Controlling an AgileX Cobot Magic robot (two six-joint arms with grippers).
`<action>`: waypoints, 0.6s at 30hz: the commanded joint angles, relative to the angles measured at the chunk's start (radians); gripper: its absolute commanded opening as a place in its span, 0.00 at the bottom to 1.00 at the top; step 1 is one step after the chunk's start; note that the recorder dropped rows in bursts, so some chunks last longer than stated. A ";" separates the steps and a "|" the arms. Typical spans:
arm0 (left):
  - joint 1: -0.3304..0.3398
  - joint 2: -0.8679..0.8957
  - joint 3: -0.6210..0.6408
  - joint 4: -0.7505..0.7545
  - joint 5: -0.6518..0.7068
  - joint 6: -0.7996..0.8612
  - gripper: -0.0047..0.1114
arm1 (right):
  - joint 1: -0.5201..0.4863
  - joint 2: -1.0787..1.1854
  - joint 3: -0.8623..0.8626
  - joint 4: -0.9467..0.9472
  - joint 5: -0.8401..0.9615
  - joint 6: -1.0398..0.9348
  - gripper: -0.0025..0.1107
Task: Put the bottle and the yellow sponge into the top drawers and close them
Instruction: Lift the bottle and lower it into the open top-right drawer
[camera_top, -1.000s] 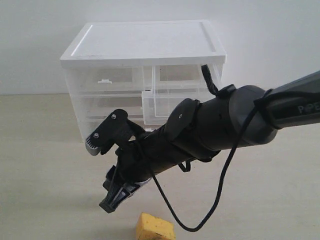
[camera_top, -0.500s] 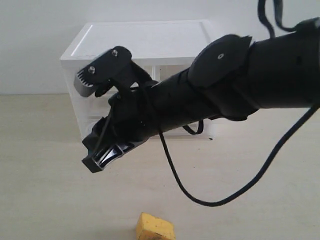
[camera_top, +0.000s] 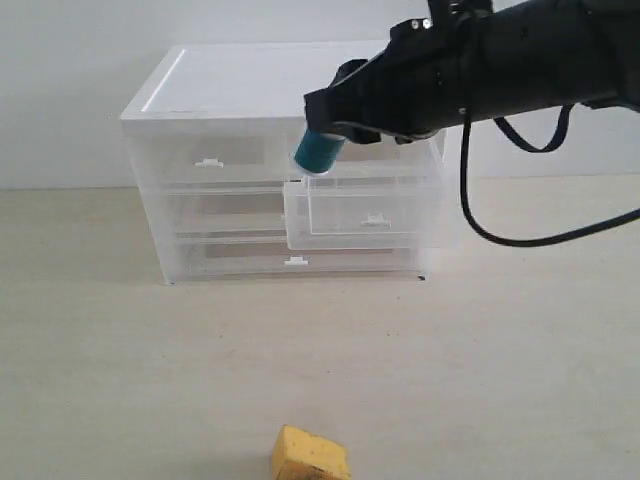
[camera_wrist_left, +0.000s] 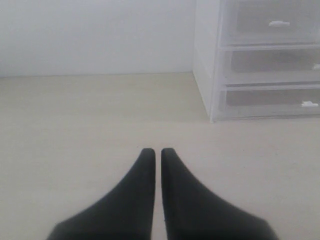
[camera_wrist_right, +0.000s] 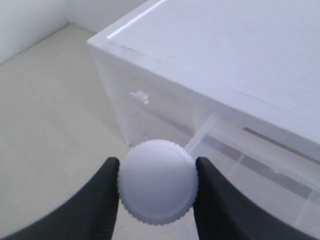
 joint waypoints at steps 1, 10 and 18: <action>0.002 -0.003 0.004 -0.010 -0.005 -0.008 0.08 | -0.083 -0.005 -0.014 0.002 -0.022 0.096 0.02; 0.002 -0.003 0.004 -0.010 -0.005 -0.008 0.08 | -0.118 0.150 -0.101 0.020 -0.021 0.280 0.02; 0.002 -0.003 0.004 -0.010 -0.005 -0.008 0.08 | -0.118 0.232 -0.141 0.020 -0.027 0.389 0.05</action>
